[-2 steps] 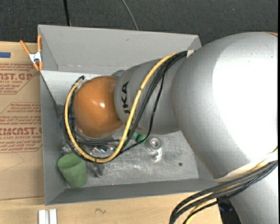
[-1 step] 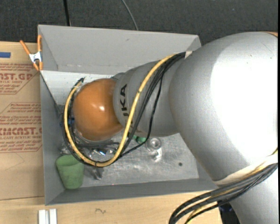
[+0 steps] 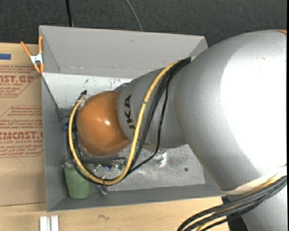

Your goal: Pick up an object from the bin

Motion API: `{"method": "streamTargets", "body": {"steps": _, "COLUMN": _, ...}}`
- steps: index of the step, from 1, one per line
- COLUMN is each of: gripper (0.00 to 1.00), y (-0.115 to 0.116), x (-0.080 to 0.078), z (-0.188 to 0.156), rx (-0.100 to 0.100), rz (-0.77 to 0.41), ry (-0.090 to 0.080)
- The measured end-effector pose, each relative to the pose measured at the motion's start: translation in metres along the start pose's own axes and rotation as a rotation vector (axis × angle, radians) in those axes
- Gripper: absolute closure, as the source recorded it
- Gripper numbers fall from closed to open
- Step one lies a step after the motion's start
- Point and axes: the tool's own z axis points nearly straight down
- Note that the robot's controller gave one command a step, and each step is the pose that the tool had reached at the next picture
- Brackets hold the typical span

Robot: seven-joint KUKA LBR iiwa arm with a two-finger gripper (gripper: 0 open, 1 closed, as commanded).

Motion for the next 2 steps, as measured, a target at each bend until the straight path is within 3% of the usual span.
{"method": "streamTargets", "body": {"steps": 1, "gripper": 1.0, "y": -0.002, "x": -0.007, "z": -0.005, "rx": 0.007, "rz": 0.001, "ry": -0.023}}
{"method": "streamTargets", "body": {"steps": 2, "gripper": 1.0, "y": -0.015, "x": 0.003, "z": -0.17, "rx": -0.001, "rz": 0.045, "ry": 0.003}}
